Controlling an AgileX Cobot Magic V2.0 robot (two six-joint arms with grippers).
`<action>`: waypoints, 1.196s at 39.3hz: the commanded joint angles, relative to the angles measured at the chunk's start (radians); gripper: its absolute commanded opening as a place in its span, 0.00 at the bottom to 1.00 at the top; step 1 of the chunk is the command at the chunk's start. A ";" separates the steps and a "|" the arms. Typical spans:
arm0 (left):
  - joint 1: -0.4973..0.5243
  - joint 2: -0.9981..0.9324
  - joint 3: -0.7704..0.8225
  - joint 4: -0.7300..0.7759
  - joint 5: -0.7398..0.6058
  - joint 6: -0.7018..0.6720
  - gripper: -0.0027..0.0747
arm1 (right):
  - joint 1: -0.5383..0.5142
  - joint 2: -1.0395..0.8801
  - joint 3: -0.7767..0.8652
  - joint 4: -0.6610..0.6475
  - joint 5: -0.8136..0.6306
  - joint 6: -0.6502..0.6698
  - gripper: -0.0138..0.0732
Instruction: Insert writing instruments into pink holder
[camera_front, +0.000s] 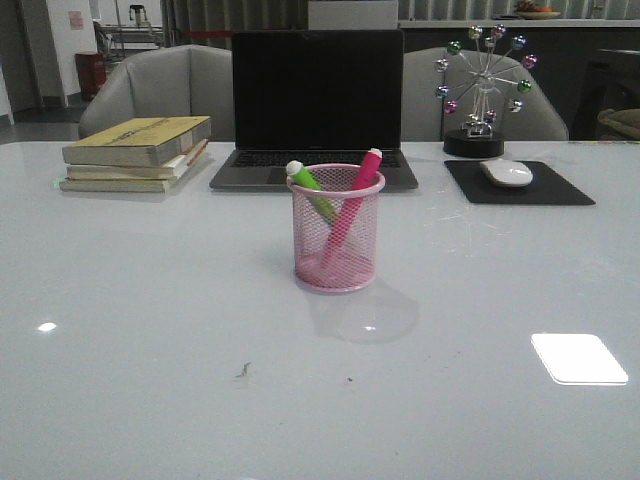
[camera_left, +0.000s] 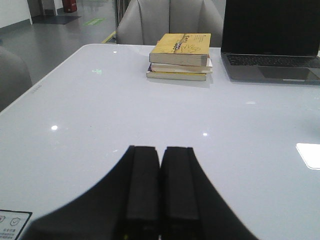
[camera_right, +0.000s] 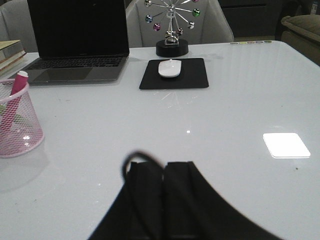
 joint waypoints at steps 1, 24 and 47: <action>0.003 -0.023 0.005 -0.028 -0.163 -0.001 0.15 | 0.002 -0.020 0.001 -0.011 -0.082 -0.008 0.19; -0.094 -0.023 0.016 -0.041 -0.188 -0.001 0.15 | 0.002 -0.020 0.001 -0.011 -0.082 -0.008 0.19; -0.094 -0.021 0.016 -0.041 -0.188 -0.001 0.15 | 0.002 -0.020 0.001 -0.011 -0.082 -0.008 0.22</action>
